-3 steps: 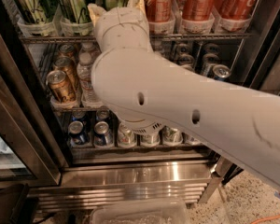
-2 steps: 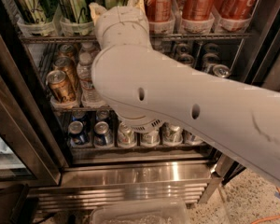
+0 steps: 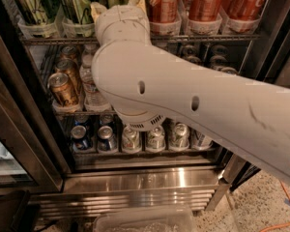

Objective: Pick green can from top shelf of fridge

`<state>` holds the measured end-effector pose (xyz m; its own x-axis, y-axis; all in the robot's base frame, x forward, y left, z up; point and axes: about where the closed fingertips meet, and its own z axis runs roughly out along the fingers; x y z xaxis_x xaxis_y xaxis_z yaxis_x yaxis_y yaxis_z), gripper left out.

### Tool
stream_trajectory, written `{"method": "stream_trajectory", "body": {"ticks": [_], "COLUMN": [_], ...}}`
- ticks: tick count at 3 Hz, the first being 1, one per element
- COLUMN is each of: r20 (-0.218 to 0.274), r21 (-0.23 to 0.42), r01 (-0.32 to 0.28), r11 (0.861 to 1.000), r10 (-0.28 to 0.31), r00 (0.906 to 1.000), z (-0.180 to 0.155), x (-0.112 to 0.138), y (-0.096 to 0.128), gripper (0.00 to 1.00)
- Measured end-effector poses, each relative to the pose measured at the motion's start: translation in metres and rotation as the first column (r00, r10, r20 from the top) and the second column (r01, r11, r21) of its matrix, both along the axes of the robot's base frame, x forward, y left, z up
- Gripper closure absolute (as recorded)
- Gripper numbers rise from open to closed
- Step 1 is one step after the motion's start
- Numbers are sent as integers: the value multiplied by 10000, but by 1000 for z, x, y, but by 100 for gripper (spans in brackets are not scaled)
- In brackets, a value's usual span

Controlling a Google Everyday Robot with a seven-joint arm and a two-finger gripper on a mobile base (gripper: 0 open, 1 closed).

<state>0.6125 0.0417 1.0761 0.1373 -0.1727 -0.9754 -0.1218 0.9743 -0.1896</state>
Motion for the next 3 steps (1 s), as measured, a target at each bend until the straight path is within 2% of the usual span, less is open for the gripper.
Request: {"method": "stream_trajectory", "body": {"ticks": [2,3], "r20": [20,103], "r21": [26,56], "r01": [517,511], "r11": [9987,9987], "r10": [-517,-511], "r00": [9987,9986], "z": [-5,-4], "x": [16,18], "y": [-12,-15], "gripper": [30,49]}}
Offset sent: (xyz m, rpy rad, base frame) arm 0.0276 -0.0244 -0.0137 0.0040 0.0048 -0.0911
